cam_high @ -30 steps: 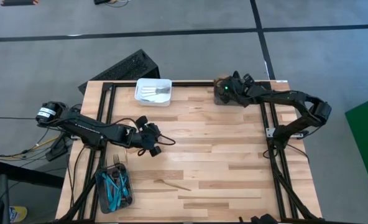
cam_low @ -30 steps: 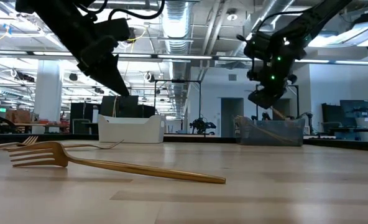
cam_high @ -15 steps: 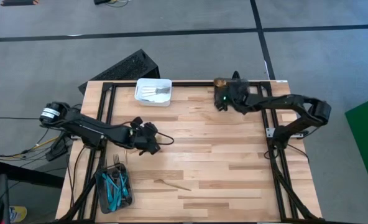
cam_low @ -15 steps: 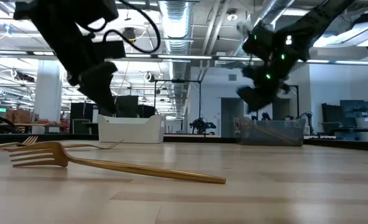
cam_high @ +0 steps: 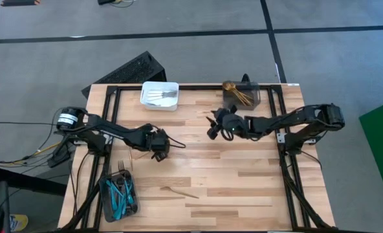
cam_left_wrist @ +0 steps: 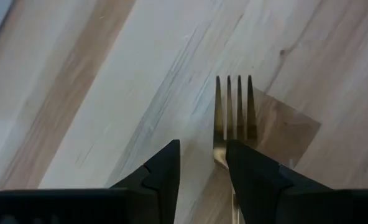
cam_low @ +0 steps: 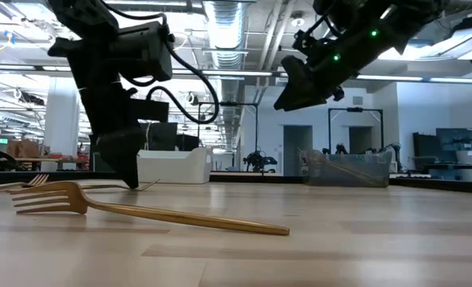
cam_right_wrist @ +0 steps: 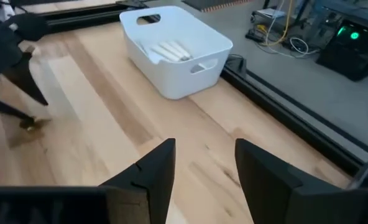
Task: Sort silverware by color (type)
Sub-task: Put the gold fork into the top black bin
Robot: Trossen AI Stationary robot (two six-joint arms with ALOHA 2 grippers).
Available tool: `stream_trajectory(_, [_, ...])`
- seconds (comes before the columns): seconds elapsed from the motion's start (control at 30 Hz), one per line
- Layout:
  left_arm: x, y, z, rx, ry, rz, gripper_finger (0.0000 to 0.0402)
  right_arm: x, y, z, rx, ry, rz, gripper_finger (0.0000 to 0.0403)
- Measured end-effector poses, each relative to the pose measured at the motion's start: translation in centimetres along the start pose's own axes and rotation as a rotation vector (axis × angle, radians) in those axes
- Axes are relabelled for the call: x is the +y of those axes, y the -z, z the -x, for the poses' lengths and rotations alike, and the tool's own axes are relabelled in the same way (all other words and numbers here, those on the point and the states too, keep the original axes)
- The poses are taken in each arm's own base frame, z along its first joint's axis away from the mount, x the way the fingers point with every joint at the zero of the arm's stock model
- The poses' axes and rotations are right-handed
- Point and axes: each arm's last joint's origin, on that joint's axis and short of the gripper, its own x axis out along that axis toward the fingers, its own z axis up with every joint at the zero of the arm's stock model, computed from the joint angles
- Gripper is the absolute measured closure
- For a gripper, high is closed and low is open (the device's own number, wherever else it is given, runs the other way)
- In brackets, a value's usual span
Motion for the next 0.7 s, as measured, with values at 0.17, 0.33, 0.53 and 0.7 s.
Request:
stream_trajectory(0.17, [0.2, 0.0, -0.4, 0.036, 0.018, -0.026, 0.0298, 1.0, 0.7, 0.8, 0.027, -0.002, -0.003, 0.0216])
stream_trajectory(0.33, [0.1, 0.0, -0.4, 0.05, 0.05, -0.027, 0.0351, 1.7, 1.2, 1.4, 0.052, -0.012, -0.048, 0.0221])
stream_trajectory(0.53, [0.0, -0.1, -0.4, 0.04, 0.061, -0.042, 0.0394, 2.7, 1.4, 2.3, 0.039, -0.026, -0.093, 0.0227])
stream_trajectory(0.7, [0.3, -0.3, 0.3, -0.008, 0.048, -0.103, 0.0385, 3.3, 1.9, 3.0, 0.047, -0.003, -0.054, 0.0228])
